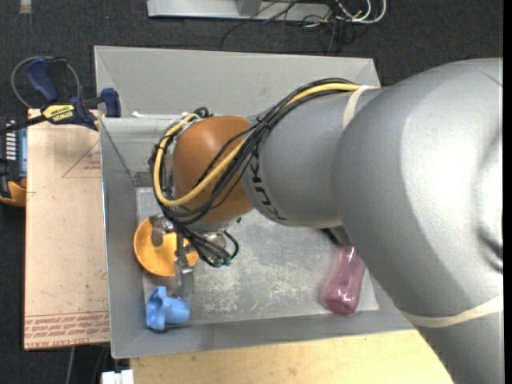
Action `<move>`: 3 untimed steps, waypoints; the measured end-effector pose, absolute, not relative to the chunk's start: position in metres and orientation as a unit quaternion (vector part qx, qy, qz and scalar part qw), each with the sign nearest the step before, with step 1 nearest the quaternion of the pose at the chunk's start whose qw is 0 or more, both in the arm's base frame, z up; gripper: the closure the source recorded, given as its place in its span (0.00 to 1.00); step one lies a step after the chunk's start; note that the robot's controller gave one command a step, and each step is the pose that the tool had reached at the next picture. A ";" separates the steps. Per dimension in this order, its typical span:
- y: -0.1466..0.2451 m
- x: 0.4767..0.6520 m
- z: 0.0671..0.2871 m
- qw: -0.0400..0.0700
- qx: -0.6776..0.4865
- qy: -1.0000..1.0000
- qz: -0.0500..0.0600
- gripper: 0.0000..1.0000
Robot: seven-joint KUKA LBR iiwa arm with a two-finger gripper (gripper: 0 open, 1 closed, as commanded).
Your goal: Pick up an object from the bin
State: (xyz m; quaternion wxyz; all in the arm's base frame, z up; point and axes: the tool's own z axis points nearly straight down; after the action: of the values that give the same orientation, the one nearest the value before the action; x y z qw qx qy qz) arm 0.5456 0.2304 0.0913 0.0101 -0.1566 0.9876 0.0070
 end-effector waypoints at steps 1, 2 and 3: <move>0.230 0.561 0.085 0.014 -0.160 0.987 0.008 0.00; 0.239 0.557 0.072 0.012 -0.144 0.989 0.009 0.00; 0.219 0.564 0.082 0.015 -0.147 0.989 0.009 1.00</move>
Offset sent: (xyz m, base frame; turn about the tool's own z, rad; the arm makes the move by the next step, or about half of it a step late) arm 0.0110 0.0075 -0.0191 0.0264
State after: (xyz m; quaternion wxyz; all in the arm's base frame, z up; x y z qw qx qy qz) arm 0.5642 0.2194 0.0816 0.0153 -0.1474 0.9889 0.0085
